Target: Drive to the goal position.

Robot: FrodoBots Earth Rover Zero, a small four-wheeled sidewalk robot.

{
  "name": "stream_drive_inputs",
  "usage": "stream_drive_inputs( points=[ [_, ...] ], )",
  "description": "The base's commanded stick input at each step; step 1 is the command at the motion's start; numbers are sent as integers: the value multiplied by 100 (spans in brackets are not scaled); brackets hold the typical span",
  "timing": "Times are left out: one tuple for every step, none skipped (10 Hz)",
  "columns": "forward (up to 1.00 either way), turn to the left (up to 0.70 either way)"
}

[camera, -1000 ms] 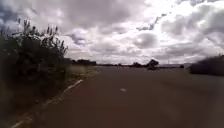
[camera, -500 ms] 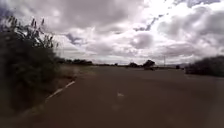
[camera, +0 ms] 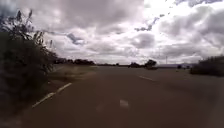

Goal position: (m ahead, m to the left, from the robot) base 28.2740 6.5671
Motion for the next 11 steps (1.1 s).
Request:
stream_drive_inputs(
  points=[
    [83,0],
    [83,0],
    [83,0],
    [83,0],
    [83,0],
    [83,0],
    [80,0],
    [79,0],
    [79,0],
    [79,0],
    [79,0]
  ],
)
